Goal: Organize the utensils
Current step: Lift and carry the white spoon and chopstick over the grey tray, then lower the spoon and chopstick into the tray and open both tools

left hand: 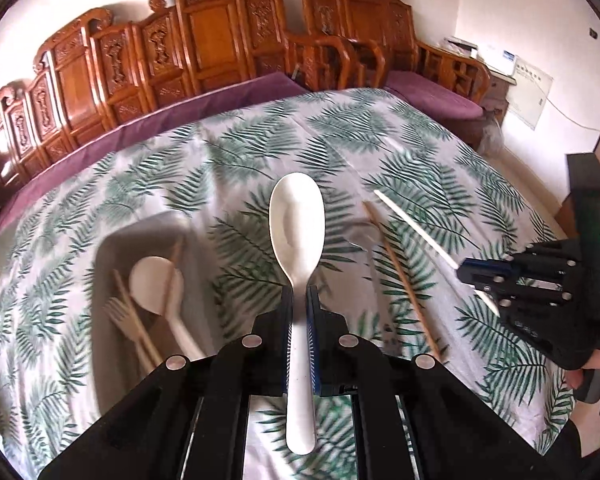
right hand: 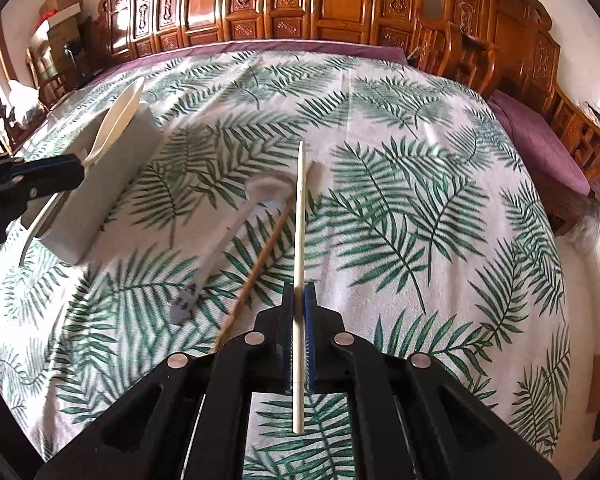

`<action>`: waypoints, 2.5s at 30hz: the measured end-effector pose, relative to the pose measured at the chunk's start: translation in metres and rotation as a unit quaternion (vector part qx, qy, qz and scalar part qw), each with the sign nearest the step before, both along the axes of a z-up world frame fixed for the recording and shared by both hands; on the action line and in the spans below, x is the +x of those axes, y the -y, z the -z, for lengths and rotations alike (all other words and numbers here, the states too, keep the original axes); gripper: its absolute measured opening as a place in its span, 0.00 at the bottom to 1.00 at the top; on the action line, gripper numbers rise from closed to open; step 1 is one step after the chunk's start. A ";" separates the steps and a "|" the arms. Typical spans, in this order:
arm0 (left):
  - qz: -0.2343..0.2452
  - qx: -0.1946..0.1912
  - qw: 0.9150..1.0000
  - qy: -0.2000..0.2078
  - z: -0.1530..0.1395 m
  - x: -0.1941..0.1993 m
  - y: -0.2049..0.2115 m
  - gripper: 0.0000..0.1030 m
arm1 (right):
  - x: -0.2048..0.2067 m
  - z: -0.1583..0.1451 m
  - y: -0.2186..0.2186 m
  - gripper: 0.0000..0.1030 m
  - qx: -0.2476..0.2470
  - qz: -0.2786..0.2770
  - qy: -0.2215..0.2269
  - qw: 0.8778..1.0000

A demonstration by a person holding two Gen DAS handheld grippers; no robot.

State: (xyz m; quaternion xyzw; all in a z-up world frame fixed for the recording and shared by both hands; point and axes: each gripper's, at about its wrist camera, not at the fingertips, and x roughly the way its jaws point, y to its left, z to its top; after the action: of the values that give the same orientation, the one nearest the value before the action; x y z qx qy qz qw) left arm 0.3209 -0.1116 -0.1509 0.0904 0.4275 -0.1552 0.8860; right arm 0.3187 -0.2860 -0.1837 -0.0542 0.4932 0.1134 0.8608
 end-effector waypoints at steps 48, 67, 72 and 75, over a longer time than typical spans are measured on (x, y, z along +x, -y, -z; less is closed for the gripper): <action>-0.093 -0.025 0.995 0.018 -0.002 0.012 -0.145 0.06 | 0.002 -0.045 -0.133 0.06 0.024 -0.107 0.018 0.994; -0.110 -0.032 0.993 0.034 -0.006 -0.030 -0.209 0.06 | 0.011 -0.041 -0.208 0.06 0.030 -0.138 0.005 0.990; -0.115 -0.030 0.992 0.033 -0.002 -0.035 -0.223 0.06 | 0.023 -0.037 -0.225 0.06 0.031 -0.134 -0.007 0.990; -0.119 -0.032 0.992 0.034 -0.001 -0.037 -0.230 0.08 | 0.033 -0.035 -0.235 0.06 0.034 -0.126 -0.015 0.991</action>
State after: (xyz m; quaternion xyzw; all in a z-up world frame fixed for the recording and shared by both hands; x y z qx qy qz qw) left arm 0.2837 0.1184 -0.1500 0.0160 0.4000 -0.0587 0.9145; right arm 0.3518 -0.0506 -0.1492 -0.0847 0.4911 0.2384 0.8336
